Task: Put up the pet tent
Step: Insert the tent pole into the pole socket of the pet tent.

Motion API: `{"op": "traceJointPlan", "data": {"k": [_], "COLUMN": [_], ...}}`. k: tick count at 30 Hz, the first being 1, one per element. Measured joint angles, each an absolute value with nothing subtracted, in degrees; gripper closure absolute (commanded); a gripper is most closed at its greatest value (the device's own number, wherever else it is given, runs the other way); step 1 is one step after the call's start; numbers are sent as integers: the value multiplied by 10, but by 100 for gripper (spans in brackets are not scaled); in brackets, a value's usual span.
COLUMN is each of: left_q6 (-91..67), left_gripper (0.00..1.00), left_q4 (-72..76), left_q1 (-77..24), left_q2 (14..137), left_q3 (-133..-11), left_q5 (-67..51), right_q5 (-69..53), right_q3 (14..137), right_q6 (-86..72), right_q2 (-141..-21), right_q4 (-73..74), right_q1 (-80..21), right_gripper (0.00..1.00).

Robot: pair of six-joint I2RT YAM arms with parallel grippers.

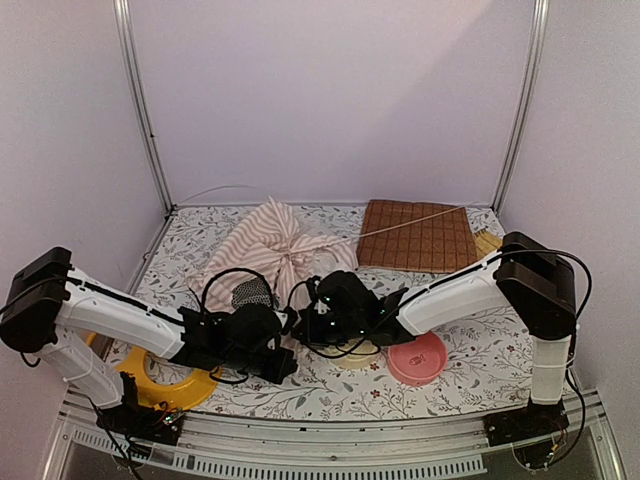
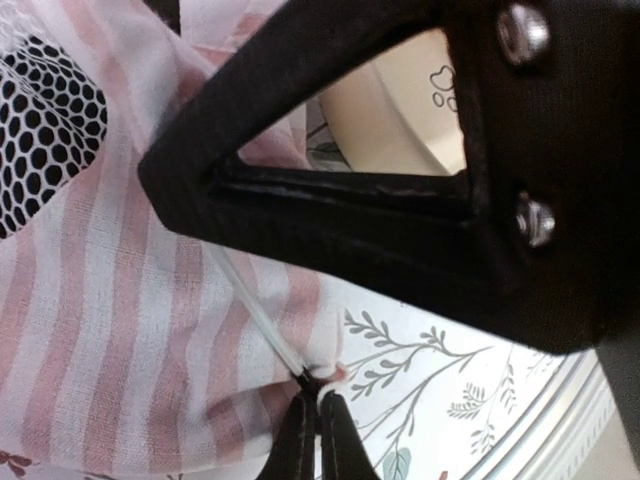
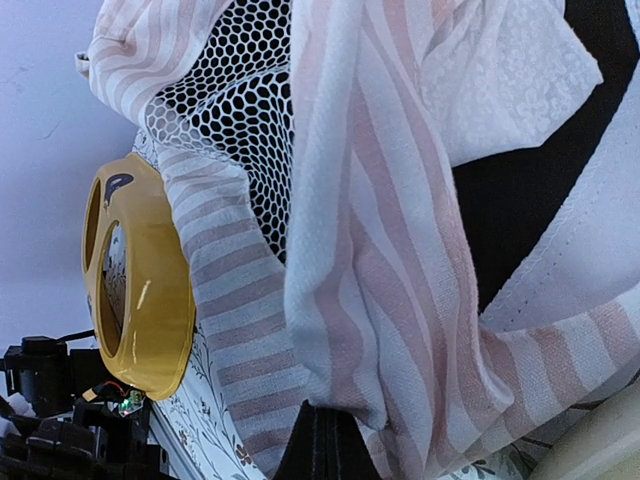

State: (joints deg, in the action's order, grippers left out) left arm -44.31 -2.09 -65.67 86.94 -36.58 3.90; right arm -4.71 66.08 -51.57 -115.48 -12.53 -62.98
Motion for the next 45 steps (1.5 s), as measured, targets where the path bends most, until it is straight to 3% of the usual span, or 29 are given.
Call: {"op": "traceJointPlan", "data": {"k": [28,45], "left_q6": [-489,-505], "left_gripper": [100,100], "left_q4": [-23,94], "left_q1": [-614,-550], "left_q2": [782,774], "left_q3": [-343,-272], "left_q5": [68,-19], "right_q5": [-20,-11], "right_q3": [665,647], "right_q6": [-514,-481], "right_q2": [-1144,-1154], "right_q4": [-171,-230], "right_q1": [-635,-644], "right_gripper": [100,100]}}
